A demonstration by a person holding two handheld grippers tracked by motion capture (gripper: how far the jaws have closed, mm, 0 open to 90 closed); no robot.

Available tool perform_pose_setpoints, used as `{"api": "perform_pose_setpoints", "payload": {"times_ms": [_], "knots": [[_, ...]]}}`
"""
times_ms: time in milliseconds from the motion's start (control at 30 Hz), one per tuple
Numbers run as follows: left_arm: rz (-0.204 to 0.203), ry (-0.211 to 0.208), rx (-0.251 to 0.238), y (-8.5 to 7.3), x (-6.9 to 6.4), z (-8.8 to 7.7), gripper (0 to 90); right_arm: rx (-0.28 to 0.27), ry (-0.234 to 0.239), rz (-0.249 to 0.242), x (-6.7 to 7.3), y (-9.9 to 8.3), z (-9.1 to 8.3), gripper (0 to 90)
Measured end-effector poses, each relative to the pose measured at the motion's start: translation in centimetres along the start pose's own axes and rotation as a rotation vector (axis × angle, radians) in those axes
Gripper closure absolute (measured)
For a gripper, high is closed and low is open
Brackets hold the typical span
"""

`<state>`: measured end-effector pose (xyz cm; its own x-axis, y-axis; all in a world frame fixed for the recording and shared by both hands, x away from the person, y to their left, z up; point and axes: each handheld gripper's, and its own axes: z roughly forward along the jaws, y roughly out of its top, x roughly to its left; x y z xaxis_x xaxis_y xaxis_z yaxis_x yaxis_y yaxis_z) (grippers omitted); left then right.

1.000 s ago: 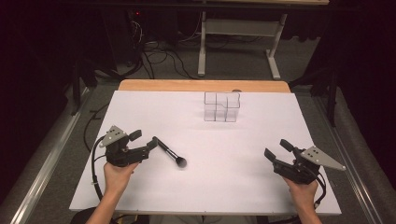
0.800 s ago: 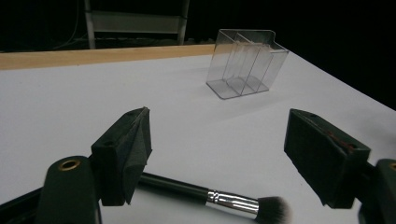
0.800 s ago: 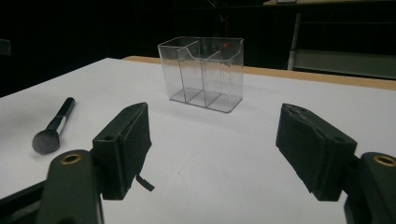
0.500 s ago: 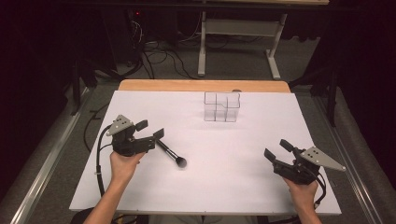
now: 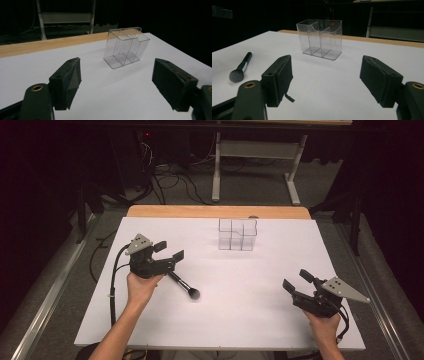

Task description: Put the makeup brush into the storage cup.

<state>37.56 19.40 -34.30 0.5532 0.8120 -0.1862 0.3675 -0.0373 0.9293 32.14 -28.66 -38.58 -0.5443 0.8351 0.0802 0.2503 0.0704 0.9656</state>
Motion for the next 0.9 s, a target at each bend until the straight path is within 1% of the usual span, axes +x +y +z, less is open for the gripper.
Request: {"api": "perform_pose_setpoints", "payload": {"times_ms": [233,367,467,567,600,667,733,900], "knots": [[0.0,-0.001,0.011,0.6,0.1,1.1,23.8,0.006,0.006,0.005,0.1,0.0,0.1,27.8],[-0.004,-0.005,0.007,0.8,0.0,1.5,23.8,0.005,0.003,0.005,0.0,0.0,0.1,27.9],[0.0,-0.005,0.01,1.0,-0.1,1.9,23.8,0.005,0.004,0.003,0.0,0.0,0.1,27.8],[0.004,-0.008,0.019,1.3,-0.3,2.7,23.8,0.009,0.004,0.001,0.1,0.0,0.1,27.8],[0.004,-0.008,0.019,1.3,-0.3,2.7,23.7,0.009,0.004,0.001,0.1,0.0,0.1,27.8],[0.012,-0.009,0.03,1.5,-0.4,3.2,23.7,0.011,0.004,0.0,0.1,-0.1,0.2,27.8],[0.02,-0.021,0.057,1.8,-0.7,3.8,23.6,0.008,0.004,-0.001,0.0,0.0,0.1,27.8],[0.035,-0.027,0.08,2.1,-0.9,4.1,23.7,0.011,0.009,-0.003,0.2,0.0,0.1,27.8]]}}
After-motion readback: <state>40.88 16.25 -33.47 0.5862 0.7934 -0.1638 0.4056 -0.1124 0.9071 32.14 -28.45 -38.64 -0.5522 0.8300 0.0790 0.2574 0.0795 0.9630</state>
